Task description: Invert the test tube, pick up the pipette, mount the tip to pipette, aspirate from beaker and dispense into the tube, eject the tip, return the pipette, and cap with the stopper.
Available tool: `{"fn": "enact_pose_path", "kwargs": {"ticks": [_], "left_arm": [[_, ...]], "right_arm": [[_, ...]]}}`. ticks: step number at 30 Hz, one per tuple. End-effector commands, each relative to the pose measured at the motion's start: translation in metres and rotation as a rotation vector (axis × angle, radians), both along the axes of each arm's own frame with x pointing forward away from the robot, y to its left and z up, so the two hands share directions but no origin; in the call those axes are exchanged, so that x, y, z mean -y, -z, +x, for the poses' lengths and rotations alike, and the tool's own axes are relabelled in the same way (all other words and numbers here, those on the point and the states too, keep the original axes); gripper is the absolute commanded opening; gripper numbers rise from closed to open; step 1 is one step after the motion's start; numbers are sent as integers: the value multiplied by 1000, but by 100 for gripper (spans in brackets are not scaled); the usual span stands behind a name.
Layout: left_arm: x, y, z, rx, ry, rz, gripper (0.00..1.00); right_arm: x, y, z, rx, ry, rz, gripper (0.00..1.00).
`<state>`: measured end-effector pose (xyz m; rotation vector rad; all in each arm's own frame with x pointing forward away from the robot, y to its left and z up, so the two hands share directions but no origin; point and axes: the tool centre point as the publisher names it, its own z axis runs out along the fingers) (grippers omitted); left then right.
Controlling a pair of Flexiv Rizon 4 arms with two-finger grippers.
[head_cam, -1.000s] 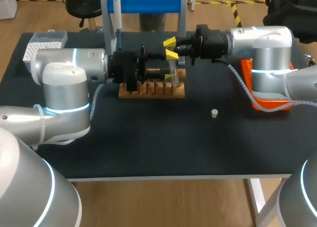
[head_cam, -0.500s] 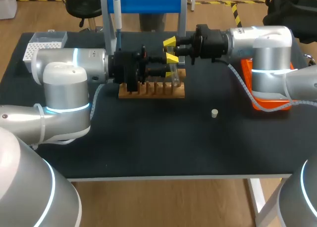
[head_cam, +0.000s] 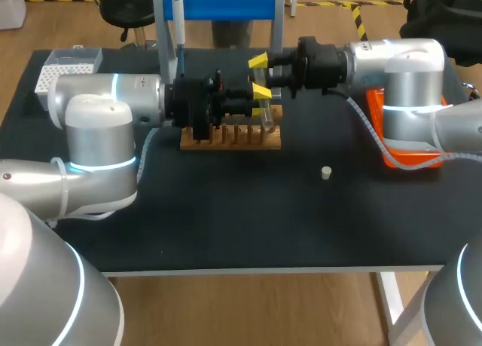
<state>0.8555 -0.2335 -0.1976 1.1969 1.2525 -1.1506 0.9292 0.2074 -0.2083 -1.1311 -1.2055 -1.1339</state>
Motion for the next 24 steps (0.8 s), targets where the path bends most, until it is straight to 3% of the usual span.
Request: {"fn": "enact_pose_path", "kwargs": {"ticks": [1, 21, 22, 24], "left_arm": [[0, 0, 0, -2, 5, 5, 0], [0, 0, 0, -2, 5, 5, 0], [0, 0, 0, -2, 5, 5, 0], [0, 0, 0, -2, 5, 5, 0]], "right_arm": [[1, 1, 0, 2, -1, 1, 100], [1, 1, 0, 2, -1, 1, 100], [6, -1, -2, 81, 21, -12, 100], [18, -4, -3, 167, 51, -17, 100]]}}
